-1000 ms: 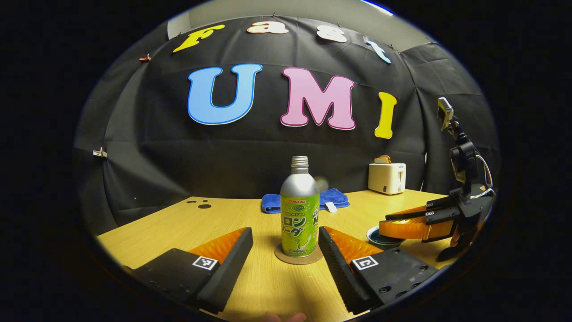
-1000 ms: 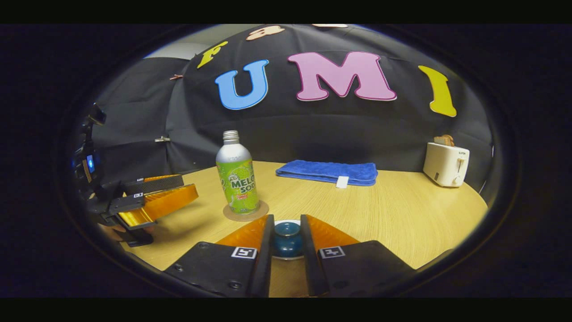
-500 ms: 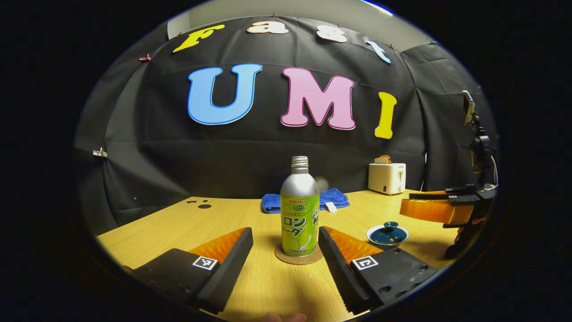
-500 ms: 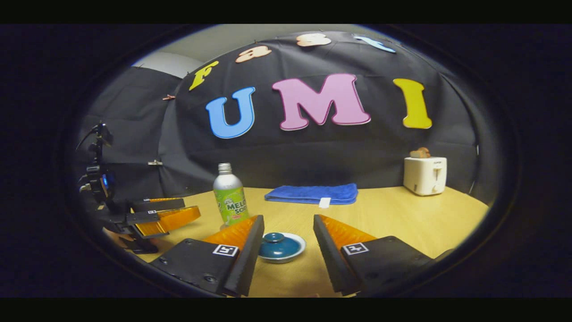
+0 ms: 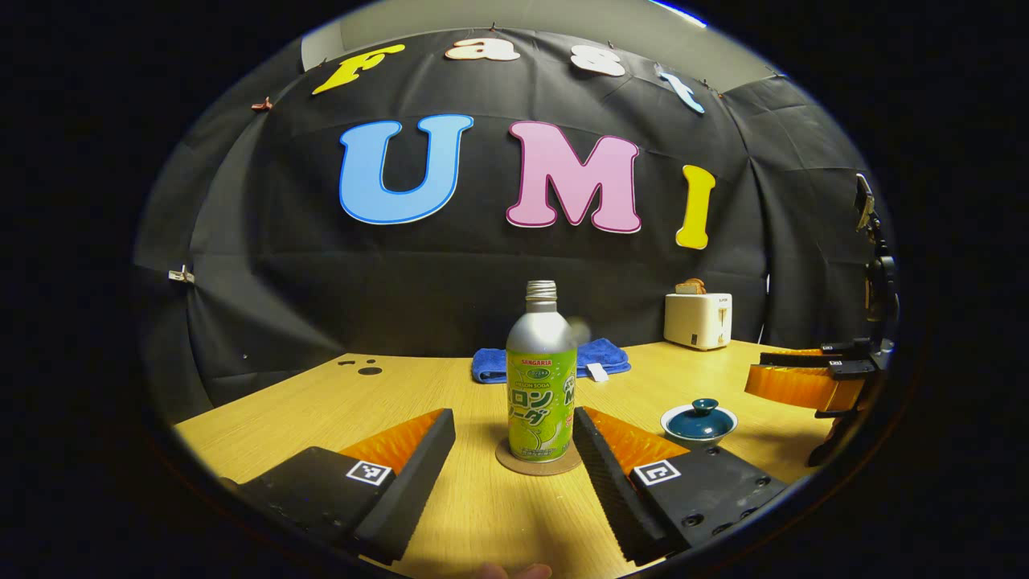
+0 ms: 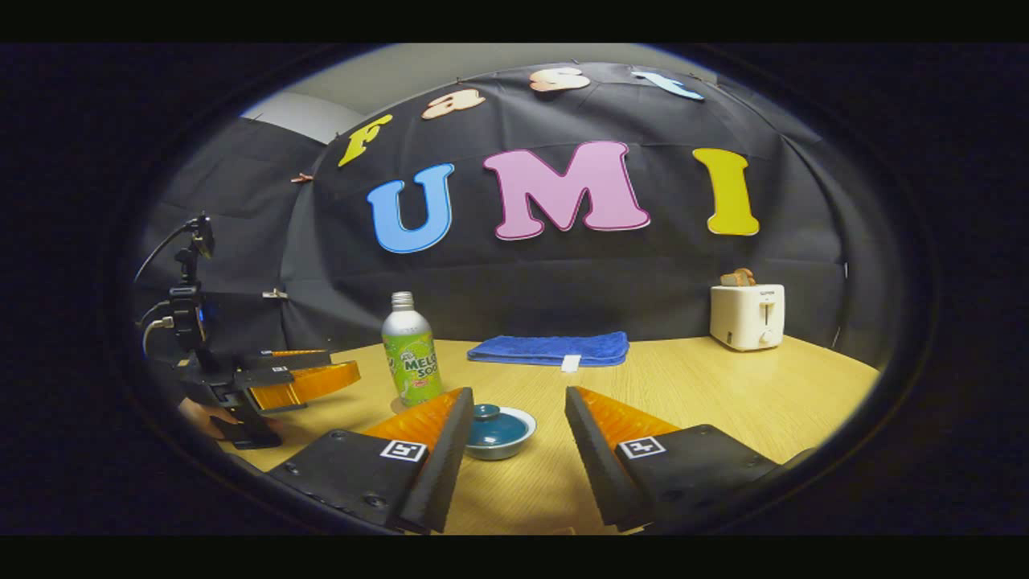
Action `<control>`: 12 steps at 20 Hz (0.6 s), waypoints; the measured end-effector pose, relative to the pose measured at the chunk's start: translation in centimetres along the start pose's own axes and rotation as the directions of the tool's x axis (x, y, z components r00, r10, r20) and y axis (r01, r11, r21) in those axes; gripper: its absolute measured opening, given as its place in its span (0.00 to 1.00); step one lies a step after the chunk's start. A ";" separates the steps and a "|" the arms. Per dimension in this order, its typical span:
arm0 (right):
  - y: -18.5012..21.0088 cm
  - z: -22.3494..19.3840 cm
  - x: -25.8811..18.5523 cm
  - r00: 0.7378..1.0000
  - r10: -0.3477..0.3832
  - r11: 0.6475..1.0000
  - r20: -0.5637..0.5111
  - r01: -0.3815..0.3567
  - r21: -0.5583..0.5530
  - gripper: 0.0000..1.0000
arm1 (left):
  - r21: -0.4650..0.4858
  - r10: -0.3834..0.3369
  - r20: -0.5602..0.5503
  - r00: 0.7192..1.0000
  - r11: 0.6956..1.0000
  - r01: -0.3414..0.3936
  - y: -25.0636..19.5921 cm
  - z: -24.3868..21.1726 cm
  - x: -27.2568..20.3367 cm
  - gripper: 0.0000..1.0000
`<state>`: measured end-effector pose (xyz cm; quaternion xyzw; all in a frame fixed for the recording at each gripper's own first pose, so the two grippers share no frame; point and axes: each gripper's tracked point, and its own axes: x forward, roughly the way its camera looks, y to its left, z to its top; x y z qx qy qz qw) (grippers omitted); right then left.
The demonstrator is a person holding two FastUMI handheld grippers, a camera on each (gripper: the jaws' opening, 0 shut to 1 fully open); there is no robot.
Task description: Open the teacup lid with one hand, grasp the water bottle and pour water into the teacup with the other hand; after pouring, place the water bottle on the coaster and then close the teacup lid.
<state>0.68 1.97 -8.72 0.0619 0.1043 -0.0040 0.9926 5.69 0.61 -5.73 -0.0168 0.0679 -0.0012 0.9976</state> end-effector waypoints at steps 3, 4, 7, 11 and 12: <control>-0.2 0.0 0.3 1.000 -0.016 0.999 0.005 0.016 -0.035 0.75 | 0.001 0.000 0.000 1.000 1.000 0.000 -0.1 -0.1 0.0 0.94; -0.2 0.0 0.3 1.000 -0.020 0.998 0.004 0.021 -0.052 0.75 | 0.001 0.000 0.000 1.000 1.000 0.000 -0.1 0.0 0.0 0.94; -0.4 0.0 0.5 0.999 -0.032 0.998 0.005 0.032 -0.047 0.75 | 0.001 0.000 0.000 1.000 1.000 0.000 0.0 0.0 0.0 0.94; -0.4 0.0 0.4 0.999 -0.038 0.998 0.006 0.038 -0.047 0.80 | 0.001 -0.001 0.000 1.000 1.000 0.001 0.0 0.0 0.0 0.94; -0.5 0.0 0.4 0.999 -0.038 0.998 0.006 0.038 -0.047 0.83 | 0.001 0.000 0.000 1.000 1.000 0.000 0.0 0.0 0.0 0.94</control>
